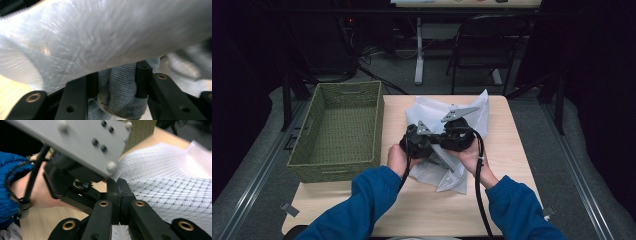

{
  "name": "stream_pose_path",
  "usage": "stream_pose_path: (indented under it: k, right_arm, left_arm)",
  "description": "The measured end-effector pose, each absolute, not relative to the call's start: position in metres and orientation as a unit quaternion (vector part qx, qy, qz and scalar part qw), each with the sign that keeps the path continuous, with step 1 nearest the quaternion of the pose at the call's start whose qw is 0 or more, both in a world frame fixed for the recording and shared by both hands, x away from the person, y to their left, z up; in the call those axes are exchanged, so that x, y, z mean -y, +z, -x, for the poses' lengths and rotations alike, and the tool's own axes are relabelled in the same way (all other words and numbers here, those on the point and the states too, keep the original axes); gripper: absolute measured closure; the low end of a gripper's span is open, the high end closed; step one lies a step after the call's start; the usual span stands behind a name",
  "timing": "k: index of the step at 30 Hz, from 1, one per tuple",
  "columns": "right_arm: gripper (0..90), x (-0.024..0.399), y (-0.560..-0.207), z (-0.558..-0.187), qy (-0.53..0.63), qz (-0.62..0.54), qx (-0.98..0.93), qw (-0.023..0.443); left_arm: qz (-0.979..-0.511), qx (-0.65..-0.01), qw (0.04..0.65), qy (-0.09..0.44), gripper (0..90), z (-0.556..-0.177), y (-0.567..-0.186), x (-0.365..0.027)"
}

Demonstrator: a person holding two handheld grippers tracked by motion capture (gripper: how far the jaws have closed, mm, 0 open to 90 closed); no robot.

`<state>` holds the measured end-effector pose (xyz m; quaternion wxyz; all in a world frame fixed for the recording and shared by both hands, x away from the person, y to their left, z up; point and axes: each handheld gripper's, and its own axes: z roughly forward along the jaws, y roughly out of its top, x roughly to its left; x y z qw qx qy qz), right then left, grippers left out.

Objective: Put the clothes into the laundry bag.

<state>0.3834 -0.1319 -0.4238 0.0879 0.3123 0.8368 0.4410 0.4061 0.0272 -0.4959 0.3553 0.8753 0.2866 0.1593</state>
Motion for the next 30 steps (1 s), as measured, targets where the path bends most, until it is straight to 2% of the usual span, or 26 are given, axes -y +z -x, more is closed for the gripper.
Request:
stream_pose_path:
  k: [1,6,12,17,21,27,30]
  right_arm:
    - [90.0,0.132,-0.427,-0.385,0.434,-0.314,-0.84,0.088]
    - [90.0,0.134,-0.431,-0.387,0.429,-0.317,-0.841,0.086]
    - [90.0,0.134,-0.43,-0.387,0.427,-0.317,-0.842,0.089]
    - [90.0,0.133,-0.43,-0.386,0.425,-0.317,-0.844,0.087]
    - [90.0,0.134,-0.431,-0.387,0.426,-0.317,-0.843,0.084]
    - [90.0,0.132,-0.432,-0.388,0.423,-0.315,-0.845,0.083]
    - [90.0,0.131,-0.433,-0.388,0.422,-0.318,-0.845,0.079]
  left_arm:
    - [-0.875,-0.288,0.355,0.16,57.8,-0.407,-0.499,-0.028]
    - [-0.879,-0.285,0.348,0.158,32.7,-0.4,-0.497,-0.035]
    - [-0.883,-0.28,0.34,0.16,22.1,-0.389,-0.492,-0.048]
    - [-0.885,-0.288,0.331,0.156,16.3,-0.382,-0.492,-0.057]
    - [-0.889,-0.288,0.322,0.151,16.1,-0.382,-0.492,-0.062]
    - [-0.891,-0.316,0.308,0.102,15.6,-0.399,-0.515,-0.066]
    - [-0.887,-0.32,0.32,0.088,20.0,-0.403,-0.525,-0.064]
